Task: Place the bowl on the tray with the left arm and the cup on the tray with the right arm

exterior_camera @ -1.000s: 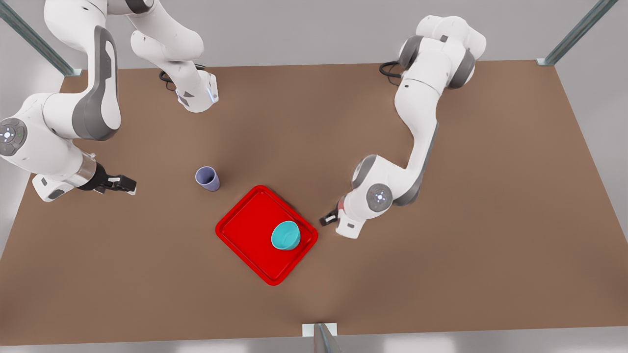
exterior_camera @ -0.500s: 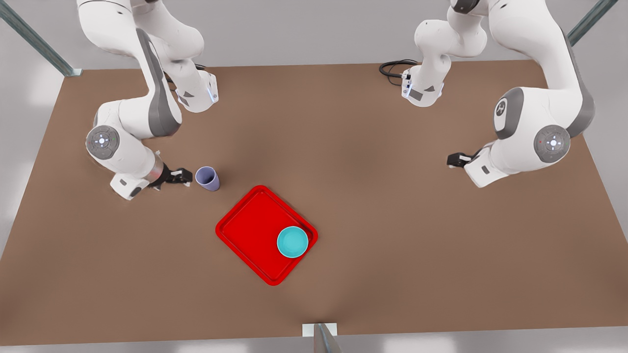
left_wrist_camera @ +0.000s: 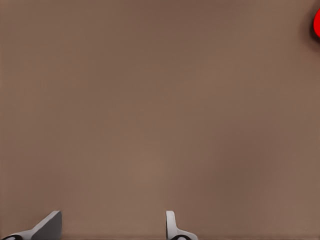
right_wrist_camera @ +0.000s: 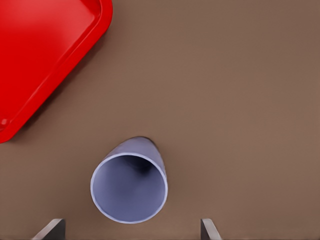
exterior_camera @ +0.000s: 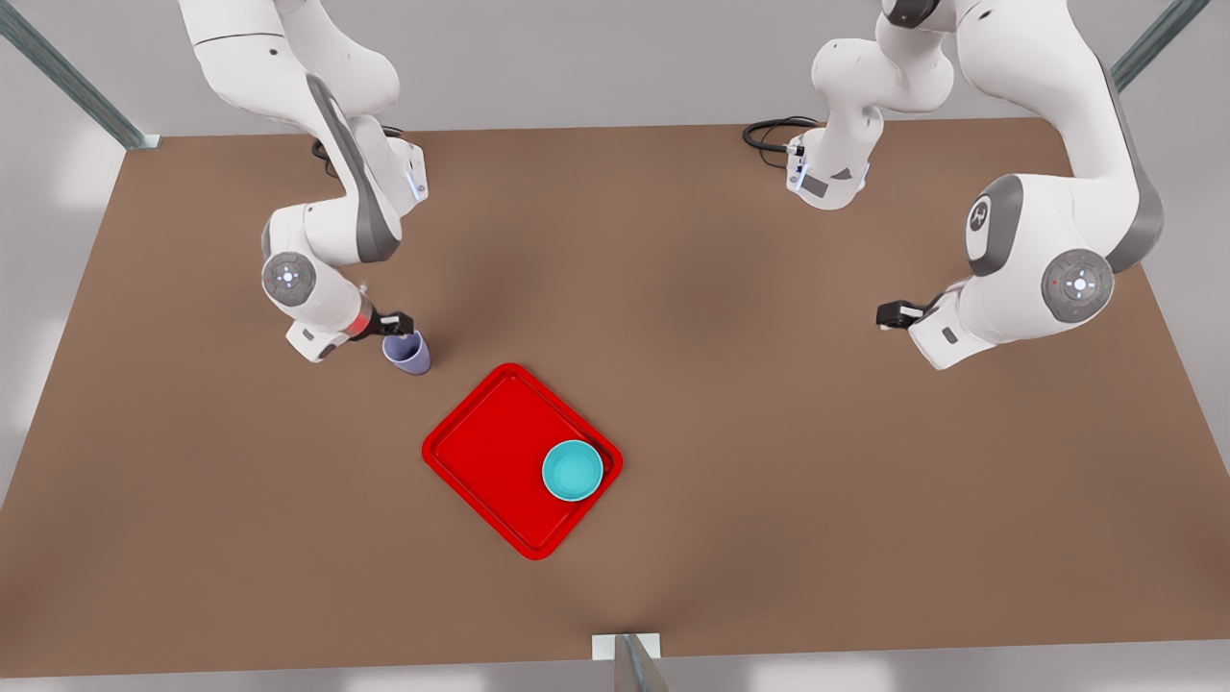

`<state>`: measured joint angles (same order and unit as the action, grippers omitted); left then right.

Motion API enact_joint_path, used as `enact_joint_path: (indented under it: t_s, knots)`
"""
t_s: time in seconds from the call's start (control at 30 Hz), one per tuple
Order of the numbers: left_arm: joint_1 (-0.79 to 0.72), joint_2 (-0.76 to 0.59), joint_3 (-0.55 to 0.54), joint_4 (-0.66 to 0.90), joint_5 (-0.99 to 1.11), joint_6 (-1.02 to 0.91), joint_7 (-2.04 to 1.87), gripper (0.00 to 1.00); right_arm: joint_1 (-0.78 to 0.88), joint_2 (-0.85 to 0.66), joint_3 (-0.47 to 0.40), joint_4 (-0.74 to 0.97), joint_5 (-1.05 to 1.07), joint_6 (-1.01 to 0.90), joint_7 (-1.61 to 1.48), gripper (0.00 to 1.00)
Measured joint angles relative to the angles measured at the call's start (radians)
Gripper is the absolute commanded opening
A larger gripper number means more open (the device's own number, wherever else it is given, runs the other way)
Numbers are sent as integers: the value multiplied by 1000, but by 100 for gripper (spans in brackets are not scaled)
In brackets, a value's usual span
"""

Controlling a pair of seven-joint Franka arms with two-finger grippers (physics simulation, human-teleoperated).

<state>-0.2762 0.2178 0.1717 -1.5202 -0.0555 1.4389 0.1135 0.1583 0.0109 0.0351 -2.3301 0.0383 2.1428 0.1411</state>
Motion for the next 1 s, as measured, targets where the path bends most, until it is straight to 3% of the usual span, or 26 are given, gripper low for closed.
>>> enact_joint_path:
  t_s: [0.27,0.33,0.4,0.83,0.87,1.0]
  knots:
    - [0,3,0,0,0,0,0,100,4,83,2,0,49,-8,6,90]
    - [0,3,0,0,0,-1,0,100,-9,99,2,3,49,-6,6,77]
    - [0,2,0,0,0,-2,0,100,-5,89,0,-1,48,0,4,83]
    - [-1,3,-1,0,0,-3,0,100,-43,128,-11,-67,40,104,-8,83]
    - [0,3,0,0,-1,-3,0,100,-38,131,-9,-67,40,103,-8,70]
    - [0,2,-1,0,-1,-3,0,100,-34,178,-8,-67,41,114,-8,71]
